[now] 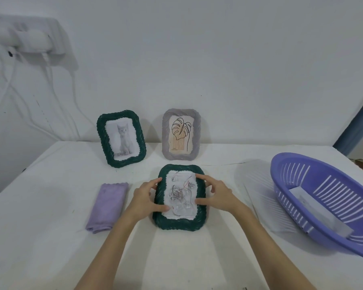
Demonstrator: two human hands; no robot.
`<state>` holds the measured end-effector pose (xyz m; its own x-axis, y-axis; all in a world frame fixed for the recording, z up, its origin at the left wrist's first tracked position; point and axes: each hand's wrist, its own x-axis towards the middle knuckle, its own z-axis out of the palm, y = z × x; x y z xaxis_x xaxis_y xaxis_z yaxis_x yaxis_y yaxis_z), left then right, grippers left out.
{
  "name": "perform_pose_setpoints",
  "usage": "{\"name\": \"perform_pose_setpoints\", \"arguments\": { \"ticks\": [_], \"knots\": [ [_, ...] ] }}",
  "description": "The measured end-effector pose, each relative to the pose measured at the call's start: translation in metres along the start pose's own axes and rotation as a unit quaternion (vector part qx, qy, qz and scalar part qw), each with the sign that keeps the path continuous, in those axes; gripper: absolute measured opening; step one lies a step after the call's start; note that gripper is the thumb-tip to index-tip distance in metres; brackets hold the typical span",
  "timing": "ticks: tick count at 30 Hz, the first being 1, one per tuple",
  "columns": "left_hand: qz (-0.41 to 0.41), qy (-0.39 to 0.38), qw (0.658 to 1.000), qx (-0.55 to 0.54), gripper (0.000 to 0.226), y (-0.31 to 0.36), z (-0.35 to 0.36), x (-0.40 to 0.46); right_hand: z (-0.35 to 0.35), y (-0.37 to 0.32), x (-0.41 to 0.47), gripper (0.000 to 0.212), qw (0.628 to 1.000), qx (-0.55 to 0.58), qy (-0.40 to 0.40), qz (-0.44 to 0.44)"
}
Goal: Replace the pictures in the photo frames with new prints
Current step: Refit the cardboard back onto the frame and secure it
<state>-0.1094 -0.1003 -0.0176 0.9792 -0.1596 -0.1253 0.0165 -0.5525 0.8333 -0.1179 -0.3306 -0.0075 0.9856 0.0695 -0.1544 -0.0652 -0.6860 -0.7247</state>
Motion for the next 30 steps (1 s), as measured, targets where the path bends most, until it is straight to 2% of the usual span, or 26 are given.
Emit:
{"name": "perform_pose_setpoints", "arguments": {
  "ticks": [3, 9, 11, 13, 15, 16, 18, 20, 25, 27, 29, 30],
  "knots": [
    [-0.011, -0.007, 0.999, 0.041, 0.093, -0.003, 0.000, 0.002, 0.004, 0.004, 0.004, 0.070, 0.998, -0.066, 0.010, 0.010],
    [-0.034, -0.035, 0.989, 0.142, 0.088, -0.006, -0.001, 0.001, 0.010, 0.008, 0.005, 0.064, 0.995, -0.096, 0.013, 0.014],
    [-0.017, 0.027, 0.990, 0.135, 0.073, -0.009, -0.009, -0.001, 0.010, 0.010, 0.005, 0.064, 0.994, -0.109, 0.018, 0.010],
    [-0.012, 0.162, 0.979, 0.124, 0.048, -0.017, -0.025, -0.002, 0.011, 0.011, 0.005, 0.064, 0.993, -0.118, 0.020, 0.008],
    [-0.080, 0.244, 0.958, 0.130, 0.035, -0.034, -0.050, -0.003, 0.012, 0.012, 0.005, 0.065, 0.992, -0.123, 0.019, 0.009],
    [-0.130, 0.230, 0.955, 0.138, 0.035, -0.043, -0.063, -0.005, 0.012, 0.012, 0.005, 0.065, 0.992, -0.126, 0.020, 0.009],
    [-0.198, 0.126, 0.956, 0.174, 0.038, -0.061, -0.080, -0.007, 0.013, 0.013, 0.005, 0.065, 0.991, -0.130, 0.024, 0.012],
    [-0.198, 0.083, 0.959, 0.185, 0.035, -0.066, -0.082, -0.009, 0.014, 0.013, 0.005, 0.064, 0.990, -0.139, 0.030, 0.012],
    [-0.123, 0.122, 0.983, 0.061, 0.032, -0.049, -0.073, -0.019, 0.016, 0.010, 0.004, 0.065, 0.988, -0.152, 0.033, 0.019],
    [-0.084, 0.134, 0.987, -0.009, 0.033, -0.042, -0.070, -0.022, 0.021, 0.003, 0.000, 0.070, 0.987, -0.136, 0.080, -0.003],
    [-0.048, 0.142, 0.987, -0.060, 0.036, -0.035, -0.064, -0.025, 0.032, -0.013, -0.007, 0.065, 0.991, -0.026, 0.125, -0.048],
    [-0.032, 0.139, 0.984, -0.105, 0.037, -0.031, -0.060, -0.027, 0.040, -0.024, -0.011, 0.061, 0.989, 0.056, 0.116, -0.066]
  ]
}}
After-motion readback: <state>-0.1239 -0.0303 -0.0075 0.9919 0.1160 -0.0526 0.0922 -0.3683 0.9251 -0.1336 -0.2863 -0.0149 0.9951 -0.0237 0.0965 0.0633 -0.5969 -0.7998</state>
